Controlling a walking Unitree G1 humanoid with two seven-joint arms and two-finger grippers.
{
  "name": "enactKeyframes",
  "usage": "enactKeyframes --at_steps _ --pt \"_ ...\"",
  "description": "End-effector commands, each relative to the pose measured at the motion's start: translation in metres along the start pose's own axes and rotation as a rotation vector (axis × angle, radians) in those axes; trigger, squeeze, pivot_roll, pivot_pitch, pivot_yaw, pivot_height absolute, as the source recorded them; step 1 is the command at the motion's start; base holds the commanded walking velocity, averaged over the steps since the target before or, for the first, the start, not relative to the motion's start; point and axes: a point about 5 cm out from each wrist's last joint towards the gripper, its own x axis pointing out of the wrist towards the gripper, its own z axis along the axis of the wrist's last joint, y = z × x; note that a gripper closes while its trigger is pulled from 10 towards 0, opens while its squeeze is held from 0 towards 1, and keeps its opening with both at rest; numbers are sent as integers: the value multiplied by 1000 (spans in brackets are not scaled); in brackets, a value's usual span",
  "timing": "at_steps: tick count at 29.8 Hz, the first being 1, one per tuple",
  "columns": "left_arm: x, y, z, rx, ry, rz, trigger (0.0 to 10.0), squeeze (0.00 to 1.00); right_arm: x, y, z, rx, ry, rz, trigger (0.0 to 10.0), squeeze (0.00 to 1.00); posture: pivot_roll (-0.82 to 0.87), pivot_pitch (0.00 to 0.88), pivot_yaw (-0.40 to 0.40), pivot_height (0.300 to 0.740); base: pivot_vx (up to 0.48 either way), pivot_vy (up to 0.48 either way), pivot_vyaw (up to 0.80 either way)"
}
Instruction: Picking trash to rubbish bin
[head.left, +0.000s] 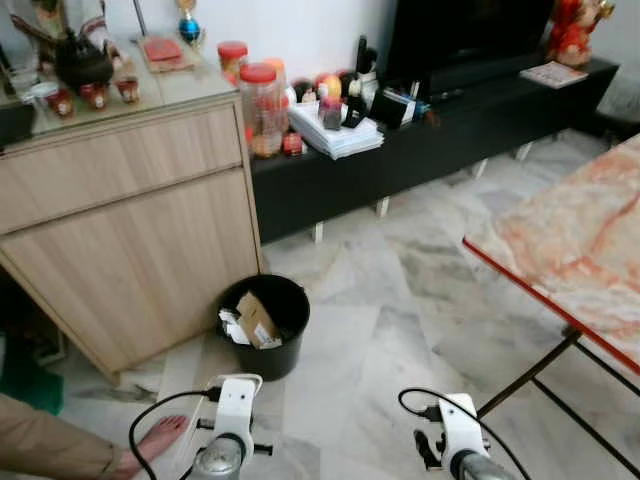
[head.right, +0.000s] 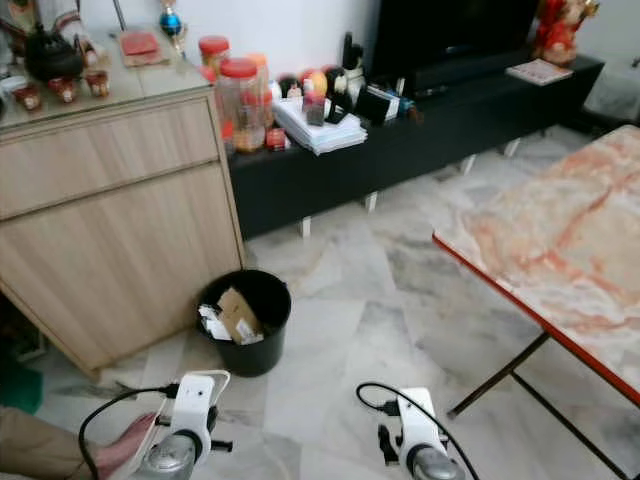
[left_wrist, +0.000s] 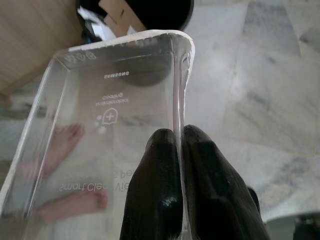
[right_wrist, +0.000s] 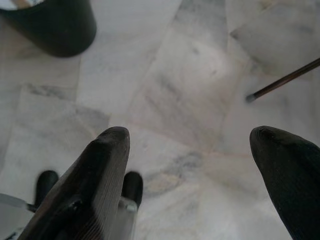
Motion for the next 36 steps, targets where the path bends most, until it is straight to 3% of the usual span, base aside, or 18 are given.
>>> enactKeyframes --at_steps 1,19,24,25,36 --pt "-1 8 -3 10 10 19 10000 0 1 5 3 21 -11 9 10000 0 38 63 -82 740 379 0 0" --pt "0 7 -2 7 6 20 10000 0 1 5 6 -22 -22 10 10000 0 40 67 -85 740 379 0 0" --pt "0 7 -2 9 6 19 10000 0 1 5 6 -24 -22 5 10000 0 40 70 -83 740 377 0 714" --pt "0 8 -2 10 6 19 10000 0 1 4 6 5 -22 -4 10000 0 40 71 -82 740 382 0 0" --pt "0 9 -2 12 5 22 10000 0 1 7 6 -28 -23 12 10000 0 49 76 -83 740 379 0 0"
